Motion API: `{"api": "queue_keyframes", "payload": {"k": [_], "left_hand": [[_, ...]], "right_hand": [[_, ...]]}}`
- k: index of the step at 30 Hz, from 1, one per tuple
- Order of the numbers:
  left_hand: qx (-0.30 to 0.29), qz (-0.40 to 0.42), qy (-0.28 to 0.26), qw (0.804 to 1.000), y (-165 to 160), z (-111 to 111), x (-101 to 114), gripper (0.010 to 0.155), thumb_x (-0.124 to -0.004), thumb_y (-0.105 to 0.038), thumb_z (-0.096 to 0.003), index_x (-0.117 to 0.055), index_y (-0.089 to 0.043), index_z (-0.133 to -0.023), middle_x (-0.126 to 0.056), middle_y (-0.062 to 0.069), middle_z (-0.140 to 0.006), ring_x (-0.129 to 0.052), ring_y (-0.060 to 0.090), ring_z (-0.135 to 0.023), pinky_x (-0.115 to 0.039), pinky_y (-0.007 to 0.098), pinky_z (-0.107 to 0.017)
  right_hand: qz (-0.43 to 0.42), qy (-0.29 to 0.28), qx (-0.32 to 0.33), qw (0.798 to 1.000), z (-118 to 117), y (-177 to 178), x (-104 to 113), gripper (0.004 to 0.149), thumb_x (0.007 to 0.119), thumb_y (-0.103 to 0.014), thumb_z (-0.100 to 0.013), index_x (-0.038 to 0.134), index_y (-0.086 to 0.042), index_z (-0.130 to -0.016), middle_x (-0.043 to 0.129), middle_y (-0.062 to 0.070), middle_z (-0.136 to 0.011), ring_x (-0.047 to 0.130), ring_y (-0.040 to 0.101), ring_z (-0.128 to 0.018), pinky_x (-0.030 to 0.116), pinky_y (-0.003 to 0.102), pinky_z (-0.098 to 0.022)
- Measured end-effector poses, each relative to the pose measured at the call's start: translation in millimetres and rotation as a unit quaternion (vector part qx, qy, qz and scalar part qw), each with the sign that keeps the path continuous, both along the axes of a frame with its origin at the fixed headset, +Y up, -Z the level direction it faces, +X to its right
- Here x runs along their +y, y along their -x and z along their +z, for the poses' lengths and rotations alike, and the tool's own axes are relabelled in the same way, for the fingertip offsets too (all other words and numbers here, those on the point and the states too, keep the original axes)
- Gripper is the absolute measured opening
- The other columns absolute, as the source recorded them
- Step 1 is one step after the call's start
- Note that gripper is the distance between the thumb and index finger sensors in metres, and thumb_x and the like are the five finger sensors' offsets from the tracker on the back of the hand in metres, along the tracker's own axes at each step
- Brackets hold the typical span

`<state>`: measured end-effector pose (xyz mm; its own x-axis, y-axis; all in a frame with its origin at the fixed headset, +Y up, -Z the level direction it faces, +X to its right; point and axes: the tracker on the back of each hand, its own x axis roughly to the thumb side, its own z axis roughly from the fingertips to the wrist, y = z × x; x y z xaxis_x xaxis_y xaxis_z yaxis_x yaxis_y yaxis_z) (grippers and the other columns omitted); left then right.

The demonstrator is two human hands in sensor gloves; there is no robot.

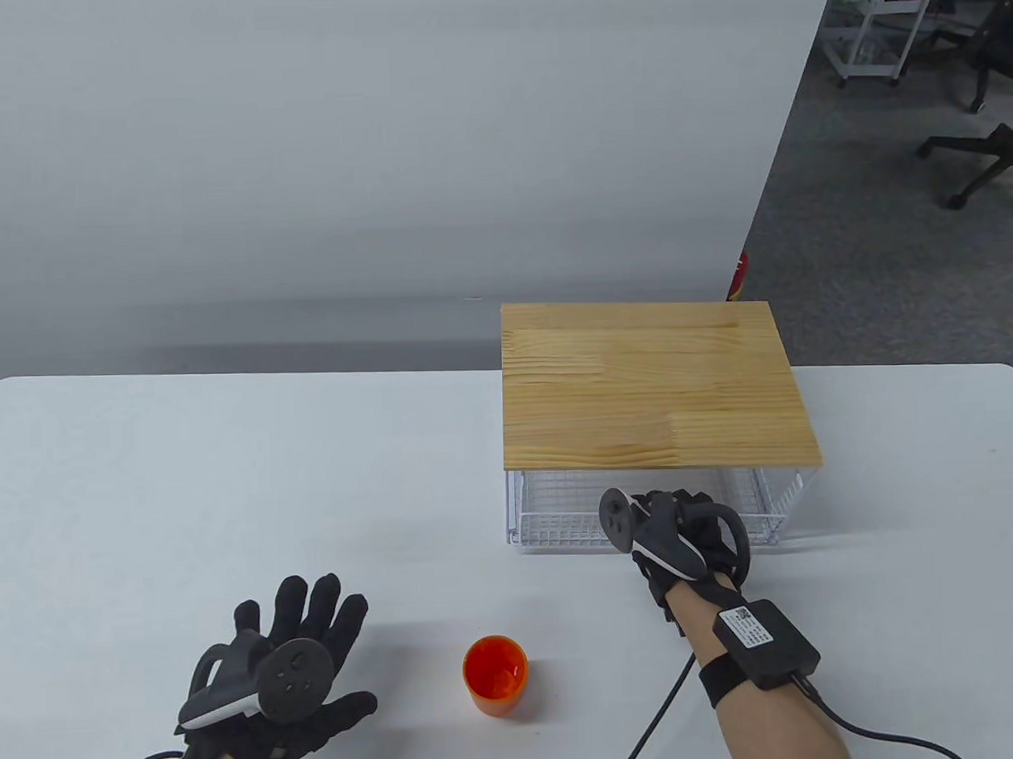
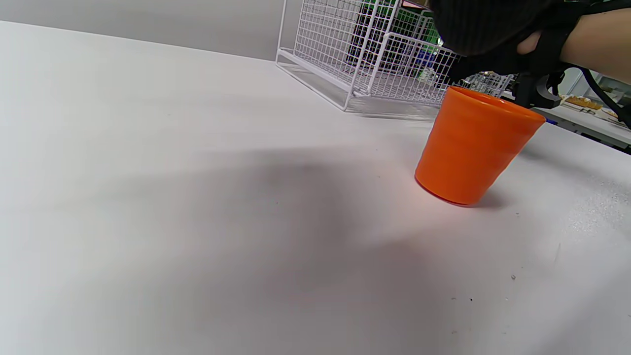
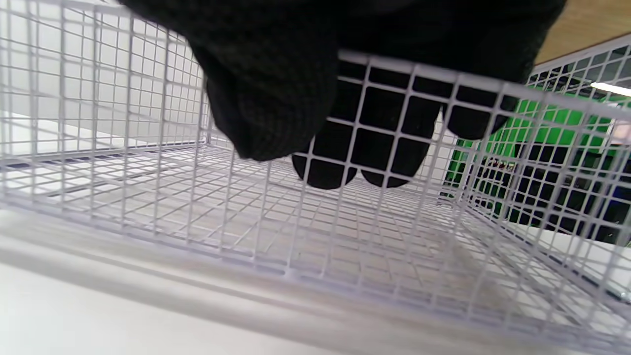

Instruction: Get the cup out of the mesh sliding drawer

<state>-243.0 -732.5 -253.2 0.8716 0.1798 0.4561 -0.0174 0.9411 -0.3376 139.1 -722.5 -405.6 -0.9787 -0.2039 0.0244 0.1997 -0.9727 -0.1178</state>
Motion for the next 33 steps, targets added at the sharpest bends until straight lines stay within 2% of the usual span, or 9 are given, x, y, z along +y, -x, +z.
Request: {"api": "queue_keyframes", "payload": {"k": [33], "left_hand": [[0.002,-0.004,0.002,1.0,0.1,-1.0,-0.6,0.095,-0.058,-0.066,-0.0561,0.002,-0.016,-0.111,0.007,0.026,-0.112,0.006,0.062,-0.096,-0.002,0.085,-0.052]], "right_hand": [[0.029,-0.027,-0.039,0.998,-16.9,8.0,-0.2,0.031,0.087,-0.023,-0.054,0.096,-0.039,-0.079,0.108,0.001,-0.089,0.11,0.038,-0.083,0.082,0.068,-0.064]]}}
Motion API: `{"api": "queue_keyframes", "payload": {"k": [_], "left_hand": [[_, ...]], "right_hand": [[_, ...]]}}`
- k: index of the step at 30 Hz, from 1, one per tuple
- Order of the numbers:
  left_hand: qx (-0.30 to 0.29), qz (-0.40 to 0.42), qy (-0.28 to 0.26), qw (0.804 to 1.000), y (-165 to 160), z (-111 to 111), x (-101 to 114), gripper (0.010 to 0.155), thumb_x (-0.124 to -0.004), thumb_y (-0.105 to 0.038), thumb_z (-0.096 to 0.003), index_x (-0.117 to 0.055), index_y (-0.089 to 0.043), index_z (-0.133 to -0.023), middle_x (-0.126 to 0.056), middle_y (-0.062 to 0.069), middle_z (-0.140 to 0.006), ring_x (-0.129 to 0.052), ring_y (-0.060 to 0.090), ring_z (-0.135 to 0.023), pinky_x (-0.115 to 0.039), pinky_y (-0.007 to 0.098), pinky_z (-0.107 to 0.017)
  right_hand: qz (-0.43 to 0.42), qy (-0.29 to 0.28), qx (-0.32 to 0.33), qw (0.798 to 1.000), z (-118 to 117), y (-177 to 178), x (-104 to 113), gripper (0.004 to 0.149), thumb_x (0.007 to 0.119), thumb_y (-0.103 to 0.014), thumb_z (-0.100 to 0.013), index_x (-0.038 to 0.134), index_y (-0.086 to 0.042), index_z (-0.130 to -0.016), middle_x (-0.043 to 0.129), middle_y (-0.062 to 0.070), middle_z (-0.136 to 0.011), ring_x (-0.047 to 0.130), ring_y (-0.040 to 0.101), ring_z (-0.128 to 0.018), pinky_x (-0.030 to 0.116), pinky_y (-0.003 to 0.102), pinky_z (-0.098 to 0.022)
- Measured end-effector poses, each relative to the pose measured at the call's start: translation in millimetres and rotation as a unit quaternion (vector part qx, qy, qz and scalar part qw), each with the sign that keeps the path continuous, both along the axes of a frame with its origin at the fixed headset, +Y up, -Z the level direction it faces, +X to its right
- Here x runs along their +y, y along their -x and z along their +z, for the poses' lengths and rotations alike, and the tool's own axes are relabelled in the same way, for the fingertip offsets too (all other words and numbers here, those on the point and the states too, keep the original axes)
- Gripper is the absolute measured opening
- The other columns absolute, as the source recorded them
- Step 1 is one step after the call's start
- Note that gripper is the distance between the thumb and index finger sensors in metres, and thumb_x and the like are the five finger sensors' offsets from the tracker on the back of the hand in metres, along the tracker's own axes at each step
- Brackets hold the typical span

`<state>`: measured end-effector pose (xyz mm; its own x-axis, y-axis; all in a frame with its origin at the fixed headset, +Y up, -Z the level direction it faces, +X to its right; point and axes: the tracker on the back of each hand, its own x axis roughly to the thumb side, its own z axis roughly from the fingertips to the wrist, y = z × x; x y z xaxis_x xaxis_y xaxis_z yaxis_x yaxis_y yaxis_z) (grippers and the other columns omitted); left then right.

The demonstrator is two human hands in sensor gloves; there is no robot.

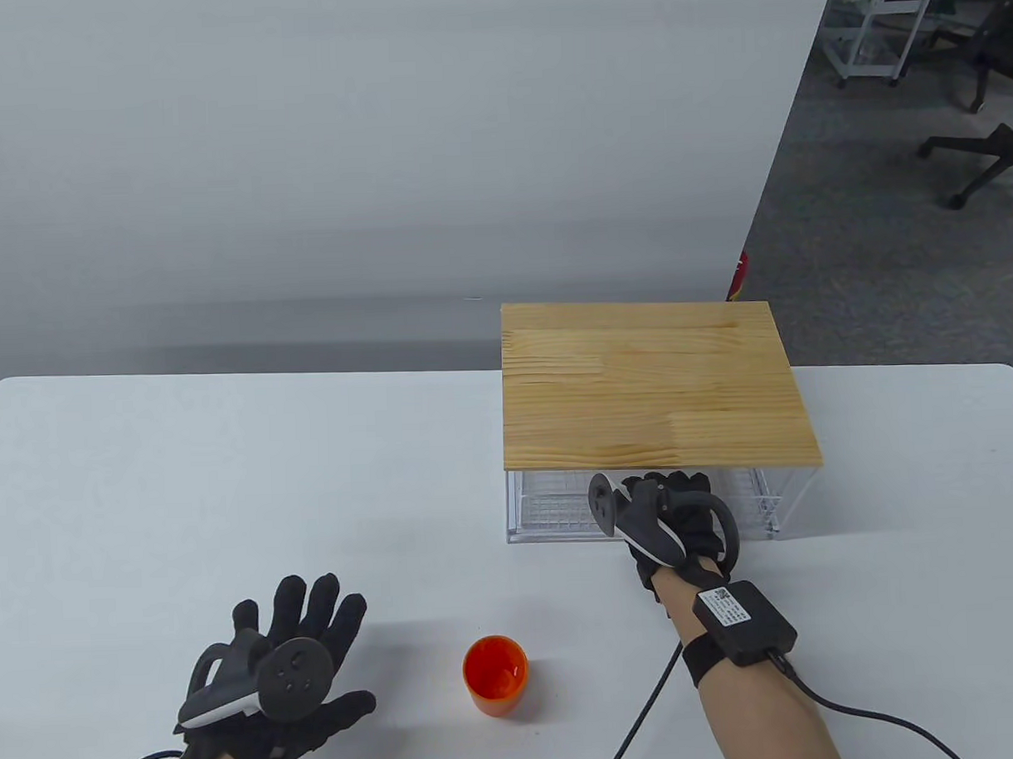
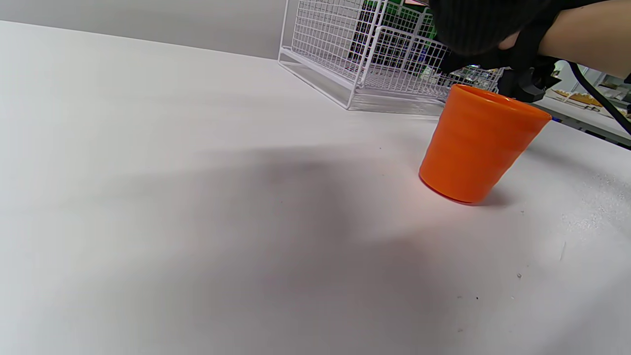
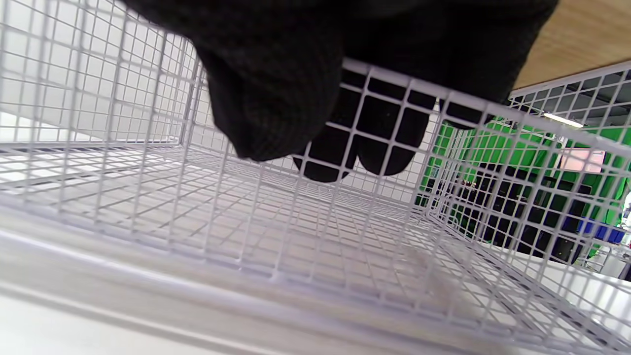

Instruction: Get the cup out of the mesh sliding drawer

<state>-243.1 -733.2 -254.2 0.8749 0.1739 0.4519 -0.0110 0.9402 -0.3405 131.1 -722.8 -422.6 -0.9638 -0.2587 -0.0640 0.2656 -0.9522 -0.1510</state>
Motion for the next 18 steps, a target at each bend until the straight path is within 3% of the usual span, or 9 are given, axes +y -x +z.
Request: {"api": "queue_keyframes", "payload": {"k": [10,14,18], "left_hand": [[0.0,0.0,-0.002,1.0,0.4,-0.1,0.3,0.095,-0.058,-0.066,-0.0562,0.002,-0.016,-0.111,0.007,0.026,-0.112,0.006,0.062,-0.096,-0.002,0.085,-0.052],[0.001,0.0,-0.002,1.0,0.6,0.0,0.4,0.095,-0.058,-0.066,-0.0562,0.002,-0.016,-0.111,0.007,0.026,-0.112,0.006,0.062,-0.096,-0.002,0.085,-0.052],[0.001,0.0,-0.002,1.0,0.5,-0.1,0.4,0.095,-0.058,-0.066,-0.0562,0.002,-0.016,-0.111,0.007,0.026,-0.112,0.006,0.062,-0.096,-0.002,0.085,-0.052]], "right_hand": [[0.005,0.003,0.002,1.0,0.1,0.6,-2.9,0.03,0.087,-0.024,-0.056,0.095,-0.038,-0.082,0.106,0.002,-0.091,0.107,0.04,-0.083,0.079,0.069,-0.065],[0.013,0.014,0.01,1.0,3.4,0.9,-3.9,0.032,0.086,-0.027,-0.06,0.088,-0.034,-0.091,0.099,0.009,-0.099,0.099,0.046,-0.09,0.075,0.071,-0.066],[-0.021,0.016,0.027,0.999,13.3,-5.3,4.8,0.052,0.09,-0.035,-0.054,0.074,-0.027,-0.102,0.083,0.017,-0.109,0.082,0.053,-0.1,0.064,0.074,-0.071]]}}
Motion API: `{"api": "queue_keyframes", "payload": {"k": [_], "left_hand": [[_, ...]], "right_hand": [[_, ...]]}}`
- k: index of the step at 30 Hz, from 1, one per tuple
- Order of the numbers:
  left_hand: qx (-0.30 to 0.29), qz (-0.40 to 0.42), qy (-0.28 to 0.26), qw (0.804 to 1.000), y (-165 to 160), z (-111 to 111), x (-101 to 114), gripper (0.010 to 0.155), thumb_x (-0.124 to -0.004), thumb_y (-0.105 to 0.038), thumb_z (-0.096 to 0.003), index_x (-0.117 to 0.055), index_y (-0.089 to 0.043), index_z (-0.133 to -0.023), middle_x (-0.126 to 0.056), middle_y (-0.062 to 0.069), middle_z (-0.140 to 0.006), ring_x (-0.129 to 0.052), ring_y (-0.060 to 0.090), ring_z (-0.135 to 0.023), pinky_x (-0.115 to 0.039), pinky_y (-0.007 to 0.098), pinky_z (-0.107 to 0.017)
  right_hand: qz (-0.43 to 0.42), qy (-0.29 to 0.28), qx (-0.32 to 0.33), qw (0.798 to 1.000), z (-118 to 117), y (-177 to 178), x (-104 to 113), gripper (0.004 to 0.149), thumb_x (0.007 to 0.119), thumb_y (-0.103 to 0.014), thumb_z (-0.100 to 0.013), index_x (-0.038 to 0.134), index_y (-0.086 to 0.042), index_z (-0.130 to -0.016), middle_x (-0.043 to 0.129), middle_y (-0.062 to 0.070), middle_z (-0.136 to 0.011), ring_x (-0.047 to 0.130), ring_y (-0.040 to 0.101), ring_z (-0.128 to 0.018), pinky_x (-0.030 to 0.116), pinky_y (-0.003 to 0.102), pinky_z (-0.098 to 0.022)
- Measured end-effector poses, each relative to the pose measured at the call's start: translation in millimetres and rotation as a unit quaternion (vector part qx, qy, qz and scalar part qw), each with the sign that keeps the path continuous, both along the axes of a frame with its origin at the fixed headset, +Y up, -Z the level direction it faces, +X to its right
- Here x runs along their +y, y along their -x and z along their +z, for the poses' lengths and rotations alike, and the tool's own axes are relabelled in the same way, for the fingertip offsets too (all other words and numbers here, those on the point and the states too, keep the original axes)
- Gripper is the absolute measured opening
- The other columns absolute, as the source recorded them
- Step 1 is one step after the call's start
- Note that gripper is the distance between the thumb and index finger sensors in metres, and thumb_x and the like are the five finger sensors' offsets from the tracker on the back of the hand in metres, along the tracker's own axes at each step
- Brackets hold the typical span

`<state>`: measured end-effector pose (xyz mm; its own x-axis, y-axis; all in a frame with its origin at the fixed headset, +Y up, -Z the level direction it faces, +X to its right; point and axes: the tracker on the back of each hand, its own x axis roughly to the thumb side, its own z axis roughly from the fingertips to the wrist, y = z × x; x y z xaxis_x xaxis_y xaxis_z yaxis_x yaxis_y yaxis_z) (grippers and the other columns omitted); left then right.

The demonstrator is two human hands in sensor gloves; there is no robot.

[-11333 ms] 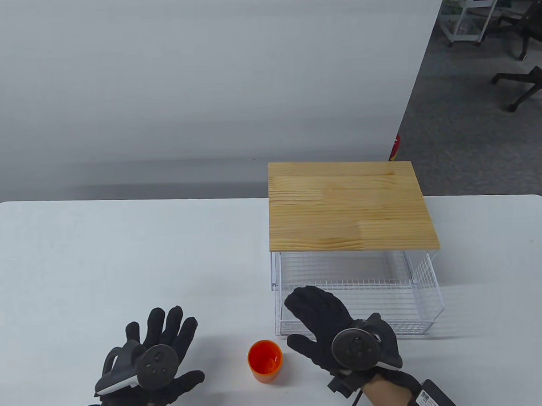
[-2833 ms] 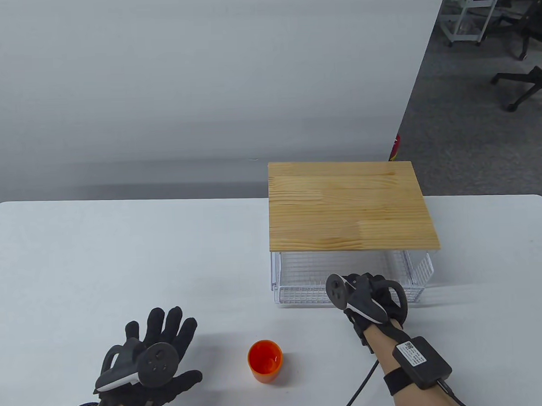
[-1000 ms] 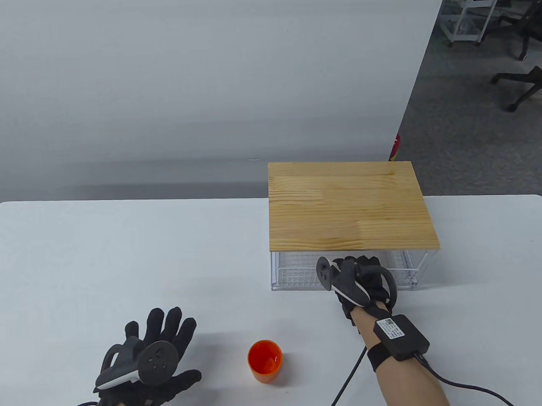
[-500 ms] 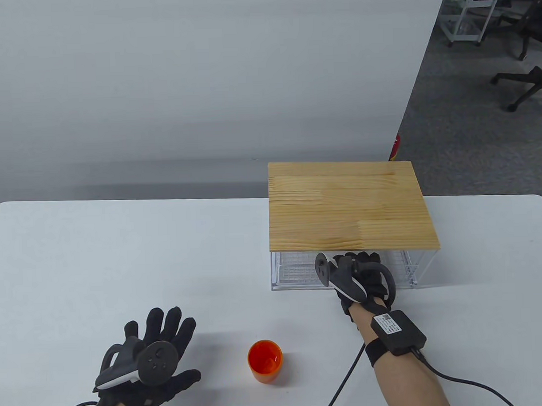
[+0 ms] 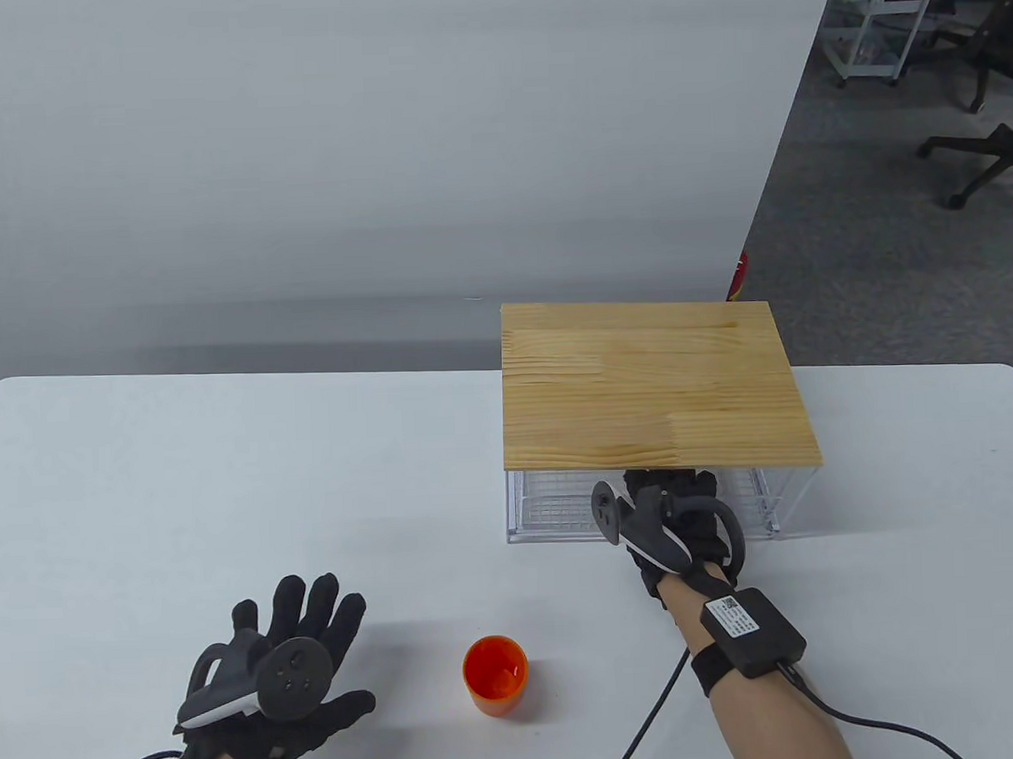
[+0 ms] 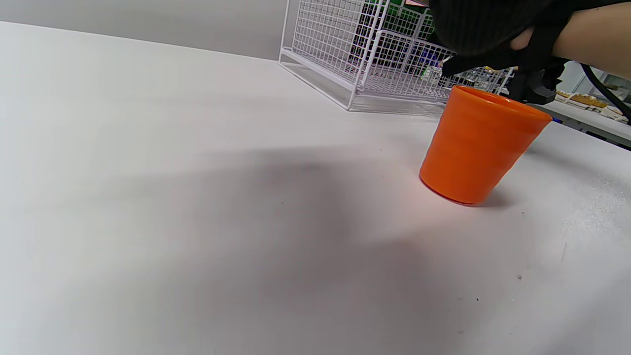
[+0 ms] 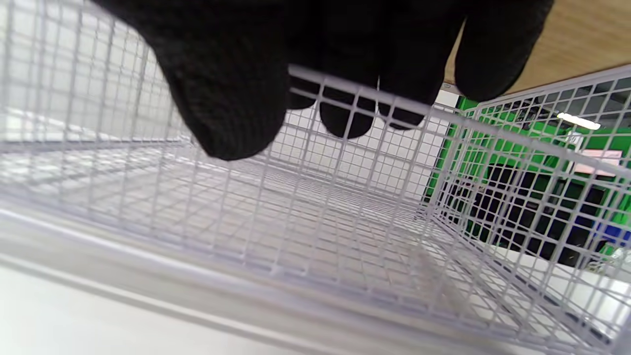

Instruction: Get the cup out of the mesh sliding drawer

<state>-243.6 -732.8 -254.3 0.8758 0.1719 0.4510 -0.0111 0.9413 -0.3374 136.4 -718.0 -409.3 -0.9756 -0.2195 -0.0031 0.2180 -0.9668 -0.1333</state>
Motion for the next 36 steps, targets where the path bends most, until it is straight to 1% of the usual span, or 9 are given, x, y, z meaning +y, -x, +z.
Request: {"api": "queue_keyframes", "payload": {"k": [3,6,10,13,18,22,28,31,36], "left_hand": [[0.0,0.0,0.0,1.0,-0.2,0.2,0.2,0.095,-0.058,-0.066,-0.0562,0.002,-0.016,-0.111,0.007,0.026,-0.112,0.006,0.062,-0.096,-0.002,0.085,-0.052],[0.0,0.002,-0.002,1.0,0.1,0.3,0.5,0.095,-0.058,-0.066,-0.0562,0.002,-0.016,-0.111,0.007,0.026,-0.112,0.006,0.062,-0.096,-0.002,0.085,-0.052],[-0.001,0.003,-0.004,1.0,0.0,0.8,0.7,0.095,-0.058,-0.066,-0.0562,0.001,-0.016,-0.111,0.007,0.026,-0.112,0.006,0.062,-0.096,-0.002,0.085,-0.052],[-0.002,0.008,-0.001,1.0,-0.2,1.2,1.4,0.095,-0.058,-0.066,-0.0561,0.001,-0.015,-0.111,0.007,0.026,-0.112,0.006,0.062,-0.096,-0.002,0.085,-0.052],[-0.005,0.009,-0.004,1.0,-1.6,2.8,1.4,0.095,-0.058,-0.066,-0.0561,0.001,-0.015,-0.111,0.007,0.026,-0.112,0.006,0.062,-0.096,-0.002,0.085,-0.052],[-0.011,0.014,-0.012,1.0,-3.7,5.5,3.8,0.095,-0.058,-0.066,-0.0561,0.0,-0.015,-0.112,0.006,0.025,-0.113,0.006,0.061,-0.096,-0.002,0.085,-0.052],[-0.015,0.016,-0.015,1.0,-4.9,7.4,5.1,0.095,-0.058,-0.066,-0.0558,-0.001,-0.015,-0.112,0.006,0.025,-0.113,0.006,0.062,-0.096,-0.002,0.085,-0.052],[-0.015,0.016,-0.015,1.0,-5.3,7.5,5.0,0.095,-0.058,-0.067,-0.0555,-0.001,-0.015,-0.112,0.006,0.025,-0.113,0.006,0.062,-0.096,-0.002,0.085,-0.052],[-0.017,0.016,-0.015,1.0,-6.7,8.1,4.9,0.095,-0.057,-0.067,-0.0554,-0.001,-0.015,-0.112,0.006,0.025,-0.113,0.006,0.062,-0.096,-0.002,0.085,-0.052]], "right_hand": [[-0.019,0.017,0.019,0.999,12.1,-3.4,5.5,0.058,0.09,-0.04,-0.048,0.073,-0.026,-0.101,0.082,0.018,-0.109,0.08,0.055,-0.099,0.065,0.074,-0.07],[-0.023,0.002,0.051,0.998,32.4,-4.3,15.1,0.064,0.09,-0.043,-0.045,0.069,-0.023,-0.103,0.079,0.018,-0.109,0.079,0.053,-0.099,0.067,0.072,-0.07],[-0.073,0.037,0.095,0.992,59.4,-4.7,33.7,0.066,0.088,-0.046,-0.046,0.067,-0.021,-0.104,0.075,0.019,-0.11,0.076,0.052,-0.1,0.066,0.071,-0.07],[-0.099,0.022,0.124,0.987,81.9,-2.7,47.3,0.066,0.085,-0.049,-0.047,0.068,-0.02,-0.103,0.076,0.019,-0.109,0.077,0.051,-0.099,0.067,0.071,-0.07],[-0.123,0.048,0.154,0.979,107.9,3.4,56.3,0.07,0.083,-0.053,-0.047,0.065,-0.019,-0.105,0.071,0.02,-0.112,0.071,0.051,-0.104,0.063,0.072,-0.071],[-0.132,0.056,0.181,0.973,125.3,9.5,54.9,0.077,0.081,-0.057,-0.047,0.057,-0.018,-0.109,0.062,0.021,-0.116,0.059,0.053,-0.108,0.056,0.075,-0.072],[-0.165,0.068,0.213,0.961,148.2,16.2,43.6,0.086,0.076,-0.064,-0.046,0.047,-0.018,-0.112,0.049,0.025,-0.12,0.043,0.057,-0.109,0.047,0.079,-0.072],[-0.171,0.075,0.223,0.957,154.4,17.7,35.0,0.088,0.073,-0.067,-0.046,0.043,-0.019,-0.113,0.043,0.026,-0.121,0.037,0.059,-0.109,0.043,0.081,-0.072],[-0.18,0.073,0.233,0.953,155.8,18.8,18.2,0.09,0.071,-0.069,-0.046,0.042,-0.018,-0.114,0.041,0.027,-0.122,0.034,0.061,-0.108,0.04,0.082,-0.071]]}}
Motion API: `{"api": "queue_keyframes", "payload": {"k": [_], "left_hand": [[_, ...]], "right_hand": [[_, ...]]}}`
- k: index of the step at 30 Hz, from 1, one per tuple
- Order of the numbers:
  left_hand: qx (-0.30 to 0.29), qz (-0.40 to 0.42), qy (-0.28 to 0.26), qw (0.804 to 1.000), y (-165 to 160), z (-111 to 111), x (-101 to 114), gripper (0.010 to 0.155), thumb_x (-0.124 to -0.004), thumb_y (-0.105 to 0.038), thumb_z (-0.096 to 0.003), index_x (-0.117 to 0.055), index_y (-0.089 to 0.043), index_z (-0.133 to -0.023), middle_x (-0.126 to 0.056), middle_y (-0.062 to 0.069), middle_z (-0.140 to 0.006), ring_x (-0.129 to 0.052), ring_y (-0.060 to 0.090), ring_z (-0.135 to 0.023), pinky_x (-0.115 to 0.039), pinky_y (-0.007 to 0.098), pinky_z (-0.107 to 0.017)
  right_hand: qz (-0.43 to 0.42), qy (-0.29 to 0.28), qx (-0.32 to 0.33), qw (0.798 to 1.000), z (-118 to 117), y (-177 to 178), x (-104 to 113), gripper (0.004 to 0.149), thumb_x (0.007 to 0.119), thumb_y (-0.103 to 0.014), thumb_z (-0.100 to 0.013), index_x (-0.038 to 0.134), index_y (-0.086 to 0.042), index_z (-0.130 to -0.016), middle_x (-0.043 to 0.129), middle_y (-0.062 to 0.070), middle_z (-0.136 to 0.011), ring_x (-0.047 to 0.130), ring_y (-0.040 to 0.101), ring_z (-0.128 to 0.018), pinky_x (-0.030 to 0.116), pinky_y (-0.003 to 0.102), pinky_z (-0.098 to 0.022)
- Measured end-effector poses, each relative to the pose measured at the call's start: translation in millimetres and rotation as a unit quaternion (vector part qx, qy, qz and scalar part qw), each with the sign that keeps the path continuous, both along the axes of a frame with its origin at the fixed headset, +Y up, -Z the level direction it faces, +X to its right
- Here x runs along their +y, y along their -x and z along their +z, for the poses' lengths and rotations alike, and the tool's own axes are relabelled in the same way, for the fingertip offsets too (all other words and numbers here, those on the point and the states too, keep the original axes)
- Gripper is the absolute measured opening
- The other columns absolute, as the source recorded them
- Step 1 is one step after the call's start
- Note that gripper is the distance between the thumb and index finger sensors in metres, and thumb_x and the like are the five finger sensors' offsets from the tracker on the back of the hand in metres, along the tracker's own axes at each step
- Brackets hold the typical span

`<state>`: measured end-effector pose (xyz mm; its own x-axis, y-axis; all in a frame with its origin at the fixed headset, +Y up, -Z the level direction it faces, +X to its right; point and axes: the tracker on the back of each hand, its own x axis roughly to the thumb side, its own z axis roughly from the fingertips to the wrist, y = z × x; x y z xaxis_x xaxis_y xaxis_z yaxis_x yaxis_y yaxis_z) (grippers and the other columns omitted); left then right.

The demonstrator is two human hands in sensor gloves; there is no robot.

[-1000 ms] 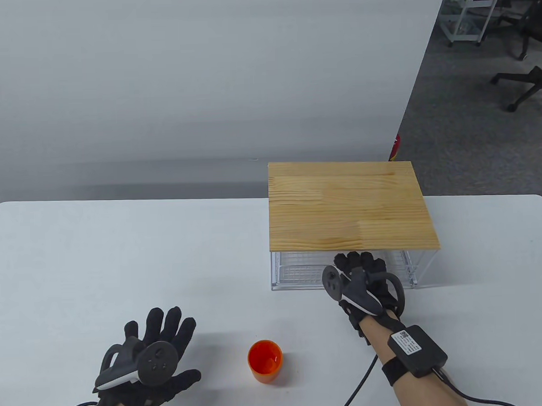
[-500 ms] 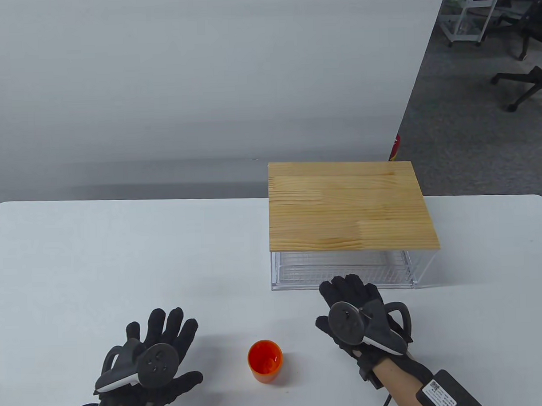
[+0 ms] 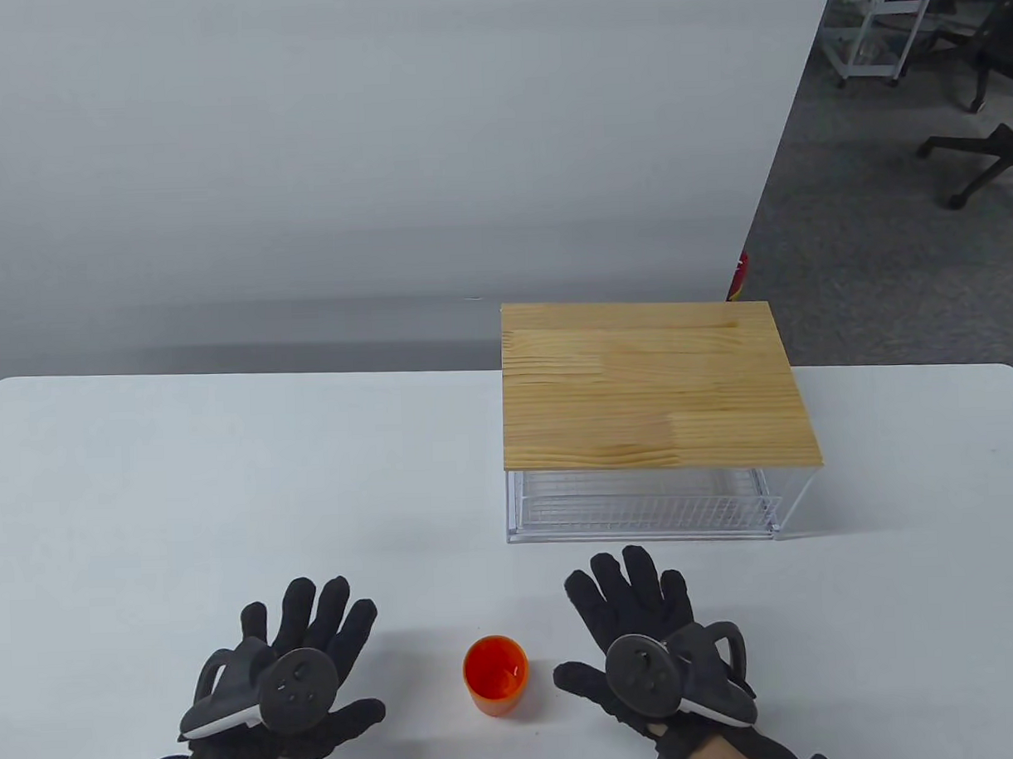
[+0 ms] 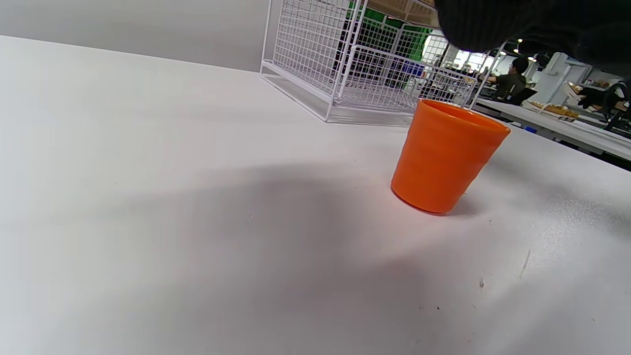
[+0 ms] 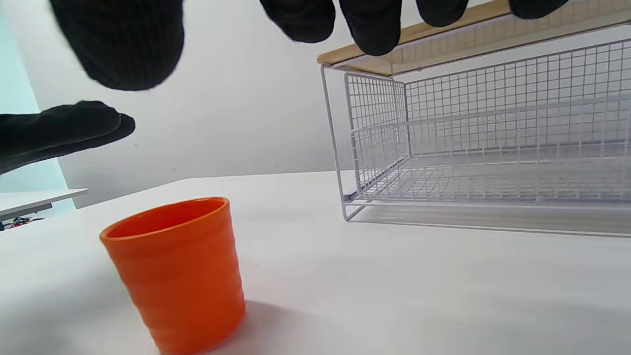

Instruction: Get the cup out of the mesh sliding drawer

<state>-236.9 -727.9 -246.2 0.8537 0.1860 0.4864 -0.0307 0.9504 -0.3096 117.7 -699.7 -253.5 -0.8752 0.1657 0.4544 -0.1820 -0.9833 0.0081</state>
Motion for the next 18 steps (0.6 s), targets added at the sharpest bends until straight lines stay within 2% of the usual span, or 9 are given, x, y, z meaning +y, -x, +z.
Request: {"api": "queue_keyframes", "payload": {"k": [4,10,18], "left_hand": [[-0.002,0.003,-0.002,1.0,-0.4,-0.6,-1.0,0.096,-0.057,-0.068,-0.0553,0.001,-0.015,-0.111,0.006,0.026,-0.113,0.006,0.062,-0.096,-0.002,0.085,-0.051],[-0.001,-0.006,0.001,1.0,-0.6,-0.8,-2.6,0.097,-0.057,-0.068,-0.0552,0.002,-0.016,-0.111,0.007,0.026,-0.112,0.006,0.062,-0.096,-0.002,0.085,-0.052],[0.0,-0.006,0.0,1.0,-1.7,-0.9,-2.9,0.097,-0.056,-0.069,-0.0549,0.003,-0.016,-0.111,0.008,0.026,-0.112,0.007,0.062,-0.096,-0.002,0.085,-0.051]], "right_hand": [[-0.007,-0.001,0.007,1.0,-1.9,-2.0,-10.3,0.091,0.07,-0.07,-0.046,0.04,-0.018,-0.114,0.038,0.027,-0.122,0.033,0.062,-0.108,0.038,0.083,-0.07],[0.025,0.015,0.017,0.999,-1.0,-10.1,-26.2,0.092,0.068,-0.071,-0.046,0.035,-0.021,-0.114,0.03,0.028,-0.122,0.025,0.062,-0.107,0.032,0.085,-0.069],[0.033,0.025,0.004,0.999,-4.0,-19.3,-31.8,0.093,0.065,-0.073,-0.045,0.03,-0.023,-0.115,0.023,0.028,-0.122,0.016,0.063,-0.106,0.024,0.086,-0.067]]}}
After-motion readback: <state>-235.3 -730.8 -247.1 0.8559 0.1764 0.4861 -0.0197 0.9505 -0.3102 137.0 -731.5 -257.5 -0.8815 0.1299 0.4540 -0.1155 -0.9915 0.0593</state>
